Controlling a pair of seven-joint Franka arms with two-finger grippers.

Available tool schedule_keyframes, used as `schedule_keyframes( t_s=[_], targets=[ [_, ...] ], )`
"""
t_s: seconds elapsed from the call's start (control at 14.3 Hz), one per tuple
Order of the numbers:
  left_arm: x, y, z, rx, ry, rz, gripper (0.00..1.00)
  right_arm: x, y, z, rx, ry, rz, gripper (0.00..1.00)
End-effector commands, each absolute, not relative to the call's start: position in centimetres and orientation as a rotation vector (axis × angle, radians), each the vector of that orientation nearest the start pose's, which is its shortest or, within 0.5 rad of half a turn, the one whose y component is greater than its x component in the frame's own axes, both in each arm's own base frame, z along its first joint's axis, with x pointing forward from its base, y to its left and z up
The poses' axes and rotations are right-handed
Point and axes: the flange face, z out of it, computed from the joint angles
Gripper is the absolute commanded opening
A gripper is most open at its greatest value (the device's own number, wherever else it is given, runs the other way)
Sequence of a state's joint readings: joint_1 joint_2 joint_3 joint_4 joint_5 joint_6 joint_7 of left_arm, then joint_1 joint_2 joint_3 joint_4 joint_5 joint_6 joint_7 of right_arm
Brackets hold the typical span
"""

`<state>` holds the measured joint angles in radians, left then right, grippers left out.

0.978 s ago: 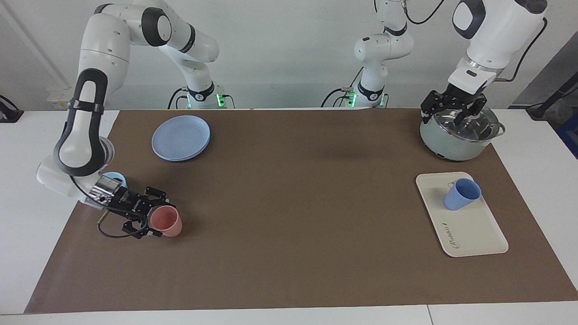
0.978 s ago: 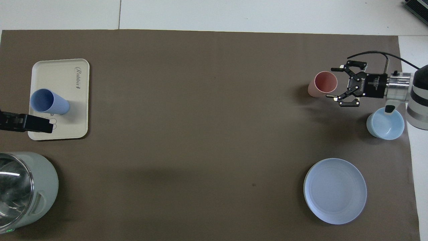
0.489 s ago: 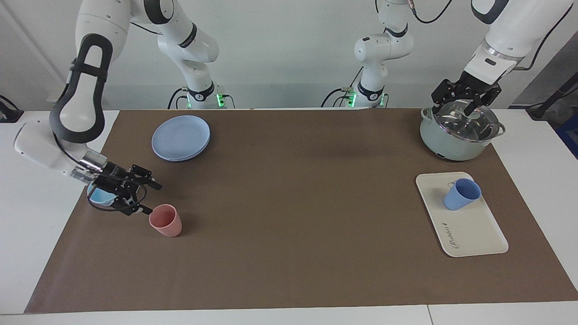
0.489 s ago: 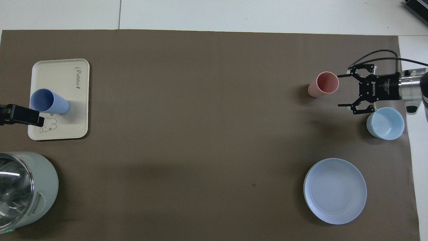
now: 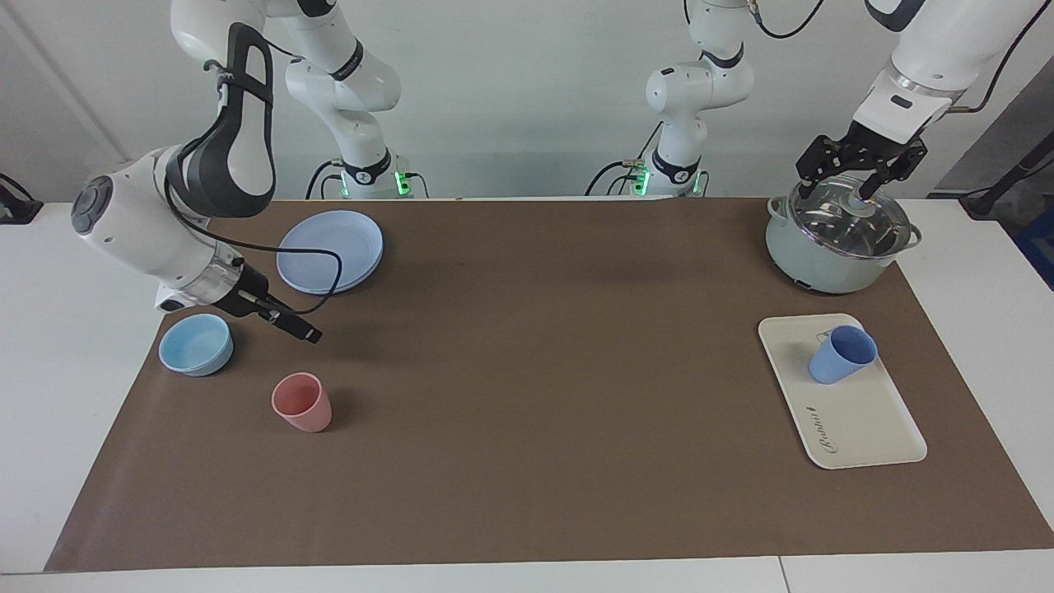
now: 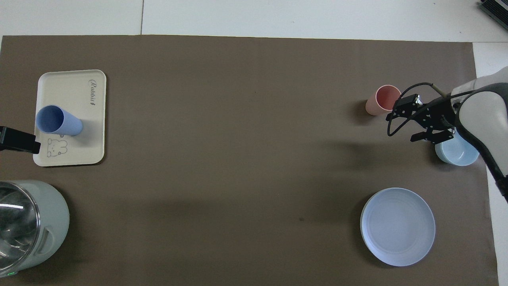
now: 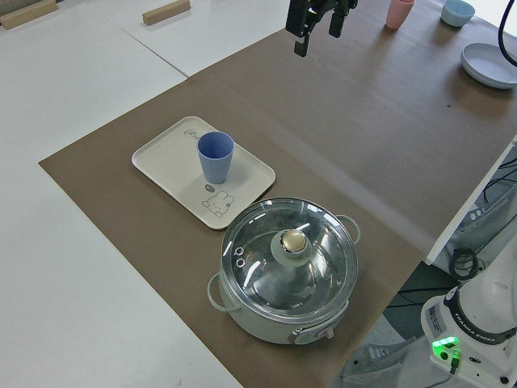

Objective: Place cup on tray

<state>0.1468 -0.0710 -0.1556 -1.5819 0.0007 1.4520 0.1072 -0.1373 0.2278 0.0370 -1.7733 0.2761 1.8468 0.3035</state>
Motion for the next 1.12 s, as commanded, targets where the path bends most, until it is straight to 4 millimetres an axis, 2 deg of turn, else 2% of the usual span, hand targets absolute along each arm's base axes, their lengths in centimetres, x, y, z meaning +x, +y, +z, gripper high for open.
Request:
schedule_keyframes(
  t_s=[0.0,0.14,0.21,0.28,0.42,0.56,0.84,0.91,1.05],
  targets=[
    [51.0,-2.7,63.8,-3.09,0.224,0.15,1.0,59.4,-1.2,44.5,-3.003,0.449,0.2,1.0],
    [50.8,-1.8,63.5,-3.106,0.178,0.152,1.0,58.8,0.7,46.9,-3.103,0.346,0.131,1.0],
    [51.1,-2.3,64.0,-3.107,0.199,0.118,1.0,58.4,1.8,48.4,-3.132,0.303,0.089,1.0],
    [51.4,-2.4,64.1,-3.111,0.205,0.097,1.0,57.9,2.0,50.2,-3.135,0.289,0.048,1.0],
    [51.6,-0.7,64.4,-3.124,0.169,0.073,1.0,56.5,2.5,54.0,-3.137,0.249,-0.003,1.0],
    [51.7,-1.0,64.6,-3.136,0.178,0.051,1.0,55.3,3.4,58.0,-3.14,0.194,-0.023,1.0],
    [51.4,-1.8,64.1,-3.135,0.197,0.065,1.0,54.8,2.6,65.7,-3.129,0.228,-0.137,1.0],
    [51.6,-1.8,63.7,-3.134,0.195,0.046,1.0,54.9,2.5,66.9,-3.127,0.214,-0.176,1.0],
    [51.9,-1.8,63.8,-3.134,0.2,0.008,1.0,54.4,1.8,69.1,-3.151,0.225,-0.148,1.0]
  ],
)
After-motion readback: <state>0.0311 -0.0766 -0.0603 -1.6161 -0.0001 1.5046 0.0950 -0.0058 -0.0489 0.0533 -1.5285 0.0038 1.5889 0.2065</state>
